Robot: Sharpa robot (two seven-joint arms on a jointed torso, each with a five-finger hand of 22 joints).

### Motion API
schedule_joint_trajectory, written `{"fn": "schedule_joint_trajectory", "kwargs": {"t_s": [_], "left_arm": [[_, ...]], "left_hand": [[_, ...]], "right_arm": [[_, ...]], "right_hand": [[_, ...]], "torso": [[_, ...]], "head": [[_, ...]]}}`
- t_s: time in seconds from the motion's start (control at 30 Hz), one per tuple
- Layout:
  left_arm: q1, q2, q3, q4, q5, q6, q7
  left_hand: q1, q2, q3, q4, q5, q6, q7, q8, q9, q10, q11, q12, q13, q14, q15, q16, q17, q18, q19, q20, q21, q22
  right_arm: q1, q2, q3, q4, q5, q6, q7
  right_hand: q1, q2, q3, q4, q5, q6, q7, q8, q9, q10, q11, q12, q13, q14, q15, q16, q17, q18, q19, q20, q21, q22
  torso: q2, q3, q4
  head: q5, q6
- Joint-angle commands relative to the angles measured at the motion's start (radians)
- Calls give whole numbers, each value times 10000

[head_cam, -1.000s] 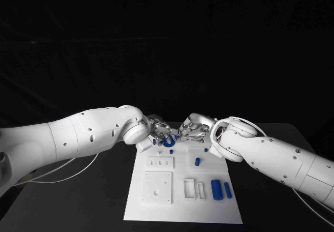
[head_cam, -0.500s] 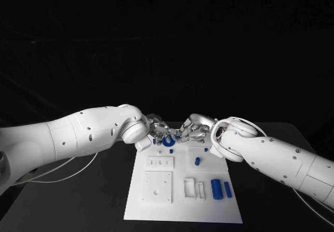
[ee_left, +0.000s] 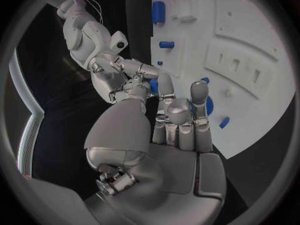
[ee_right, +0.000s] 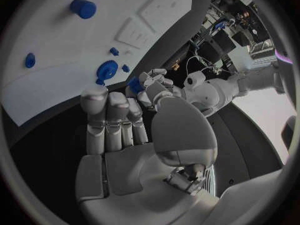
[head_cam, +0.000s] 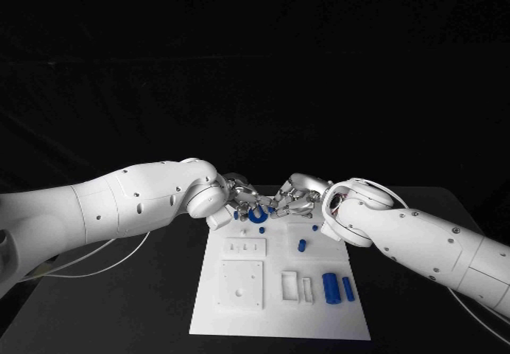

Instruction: Assemble the parts on the task board

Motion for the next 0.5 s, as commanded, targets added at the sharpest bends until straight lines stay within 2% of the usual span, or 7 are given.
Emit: {"fn": "schedule_joint_trajectory", "kwargs": {"t_s": [0.03, 0.5], "left_arm": [[23, 66, 22, 19, 106, 244, 58], [20, 96, 21, 2, 54, 351, -16]], "left_hand": [[18, -64, -64, -4, -108, -2, 34, -47, -187, 291, 20, -54, 4, -62, 2, -14, -7, -130, 75, 28, -70, 56], [75, -119, -92, 28, -212, 26, 38, -46, -362, 302, 24, -55, 9, -63, 3, -1, 3, -133, 103, 32, -143, 162]], "right_arm": [[-16, 33, -8, 53, -76, 133, 72], [-16, 42, -7, 56, -76, 161, 66]], "right_hand": [[13, 96, -26, 29, 17, 46, 16, 27, 13, -5, 25, -22, 3, 22, -67, -34, 9, 135, 551, -26, -32, -8], [9, 101, -36, 22, 37, 40, 16, 27, 13, -4, 25, -20, 6, 22, -68, -44, 14, 132, 555, -27, -16, -3]], "torso": [[4, -1, -3], [-5, -6, 1]], "head": [[5, -28], [-2, -60]]}}
